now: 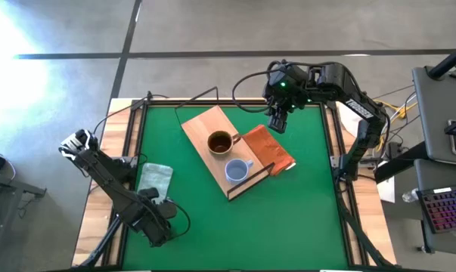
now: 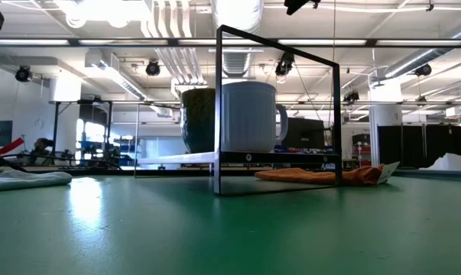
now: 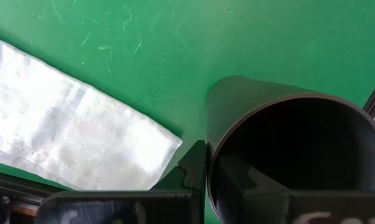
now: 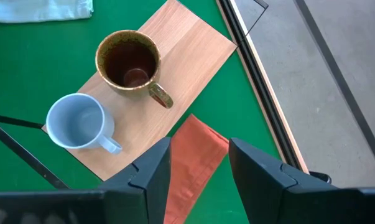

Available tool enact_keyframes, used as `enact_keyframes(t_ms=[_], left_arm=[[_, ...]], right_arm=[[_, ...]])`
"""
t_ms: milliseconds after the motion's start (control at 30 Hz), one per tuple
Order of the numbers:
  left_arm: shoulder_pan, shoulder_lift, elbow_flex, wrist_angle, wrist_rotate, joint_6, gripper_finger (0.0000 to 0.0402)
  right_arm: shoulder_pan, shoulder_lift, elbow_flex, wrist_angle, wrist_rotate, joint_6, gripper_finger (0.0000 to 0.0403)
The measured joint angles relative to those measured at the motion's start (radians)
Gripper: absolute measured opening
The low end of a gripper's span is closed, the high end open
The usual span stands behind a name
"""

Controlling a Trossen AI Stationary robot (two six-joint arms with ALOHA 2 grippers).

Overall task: Stack small to large cups/mugs on shelf
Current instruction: Put the black cup on the shelf

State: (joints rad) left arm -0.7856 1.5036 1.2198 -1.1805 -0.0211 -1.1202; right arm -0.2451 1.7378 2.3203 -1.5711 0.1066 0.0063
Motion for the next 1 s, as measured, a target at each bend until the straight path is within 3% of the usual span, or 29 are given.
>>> enact_keyframes(t_ms=[467, 1000], left_arm=[[0.034, -0.016, 0.005, 0.029, -0.024, 0.000, 0.0000], [0.174, -0.254, 0.011, -0.053, -0.327, -0.079, 0.0000]], right_arm=[[0.000, 0.000, 0.000, 0.000, 0.000, -0.005, 0.0155], [-0.017, 0.000, 0.000, 0.000, 0.000, -0.016, 0.0155]])
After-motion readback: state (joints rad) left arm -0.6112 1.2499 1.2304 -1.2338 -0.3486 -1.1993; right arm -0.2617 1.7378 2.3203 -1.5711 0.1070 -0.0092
